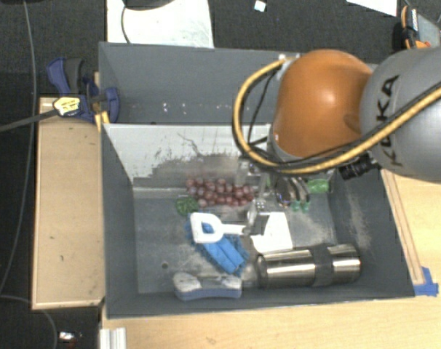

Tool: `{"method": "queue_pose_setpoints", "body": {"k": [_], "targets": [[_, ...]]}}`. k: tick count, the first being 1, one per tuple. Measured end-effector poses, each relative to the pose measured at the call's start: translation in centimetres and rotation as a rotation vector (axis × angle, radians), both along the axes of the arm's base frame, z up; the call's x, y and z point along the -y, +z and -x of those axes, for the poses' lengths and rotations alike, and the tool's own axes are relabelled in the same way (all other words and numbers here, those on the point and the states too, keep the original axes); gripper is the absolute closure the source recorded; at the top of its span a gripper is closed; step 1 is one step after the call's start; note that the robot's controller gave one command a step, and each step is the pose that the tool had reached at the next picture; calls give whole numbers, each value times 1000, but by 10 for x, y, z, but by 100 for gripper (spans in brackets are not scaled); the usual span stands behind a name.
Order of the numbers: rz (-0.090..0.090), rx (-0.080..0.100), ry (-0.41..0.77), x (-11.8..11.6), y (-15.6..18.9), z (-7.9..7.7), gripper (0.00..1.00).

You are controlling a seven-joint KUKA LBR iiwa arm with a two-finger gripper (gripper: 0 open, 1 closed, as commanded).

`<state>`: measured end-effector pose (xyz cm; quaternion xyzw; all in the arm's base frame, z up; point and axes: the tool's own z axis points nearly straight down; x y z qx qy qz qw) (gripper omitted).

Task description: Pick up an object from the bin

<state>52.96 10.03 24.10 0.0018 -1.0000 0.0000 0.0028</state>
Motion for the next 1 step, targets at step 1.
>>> {"method": "queue_pose_setpoints", "body": {"k": [1], "targets": [[-1, 9, -5, 1, 4, -2, 0]]}}
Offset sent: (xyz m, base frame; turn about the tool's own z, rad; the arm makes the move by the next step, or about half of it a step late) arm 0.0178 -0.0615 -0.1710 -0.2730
